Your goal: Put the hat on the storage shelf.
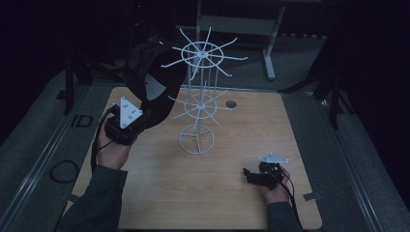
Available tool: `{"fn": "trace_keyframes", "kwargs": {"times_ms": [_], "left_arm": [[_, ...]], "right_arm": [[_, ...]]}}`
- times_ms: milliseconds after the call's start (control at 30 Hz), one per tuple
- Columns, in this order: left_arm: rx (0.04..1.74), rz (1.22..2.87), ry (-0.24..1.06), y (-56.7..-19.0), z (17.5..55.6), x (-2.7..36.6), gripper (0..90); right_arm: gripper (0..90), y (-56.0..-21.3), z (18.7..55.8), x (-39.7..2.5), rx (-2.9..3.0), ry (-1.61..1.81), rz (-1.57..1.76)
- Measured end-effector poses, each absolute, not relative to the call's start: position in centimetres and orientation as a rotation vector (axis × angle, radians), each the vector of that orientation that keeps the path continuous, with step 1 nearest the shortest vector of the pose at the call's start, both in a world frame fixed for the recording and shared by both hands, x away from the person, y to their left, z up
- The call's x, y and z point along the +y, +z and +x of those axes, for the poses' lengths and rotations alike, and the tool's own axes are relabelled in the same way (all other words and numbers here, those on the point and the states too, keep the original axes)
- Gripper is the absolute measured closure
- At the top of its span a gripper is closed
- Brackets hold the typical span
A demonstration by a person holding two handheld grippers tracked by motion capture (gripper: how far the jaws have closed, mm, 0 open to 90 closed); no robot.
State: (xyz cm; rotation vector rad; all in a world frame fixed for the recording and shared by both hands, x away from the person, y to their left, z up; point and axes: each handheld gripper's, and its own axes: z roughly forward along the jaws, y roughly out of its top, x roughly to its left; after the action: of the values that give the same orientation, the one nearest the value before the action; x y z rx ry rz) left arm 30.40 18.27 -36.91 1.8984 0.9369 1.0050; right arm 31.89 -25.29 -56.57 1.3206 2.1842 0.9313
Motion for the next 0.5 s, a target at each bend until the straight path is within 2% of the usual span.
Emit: {"fn": "trace_keyframes", "kwargs": {"times_ms": [67,100,267,500], "left_arm": [[0.92,1.887,1.003,-36.73,30.11,18.14,76.7],[0.918,1.876,0.995,-36.7,30.02,18.13,71.0],[0.915,1.884,0.967,-36.55,29.76,18.3,59.3],[0.91,1.868,0.904,-36.28,29.52,18.56,51.2]], "right_arm": [[16.1,-56.57,31.89,-25.29,2.184,0.931,1.321],[16.1,-56.57,31.89,-25.29,2.184,0.931,1.321],[16.0,-56.57,31.89,-25.29,2.184,0.931,1.32],[16.0,-56.57,31.89,-25.29,2.184,0.931,1.32]]}}
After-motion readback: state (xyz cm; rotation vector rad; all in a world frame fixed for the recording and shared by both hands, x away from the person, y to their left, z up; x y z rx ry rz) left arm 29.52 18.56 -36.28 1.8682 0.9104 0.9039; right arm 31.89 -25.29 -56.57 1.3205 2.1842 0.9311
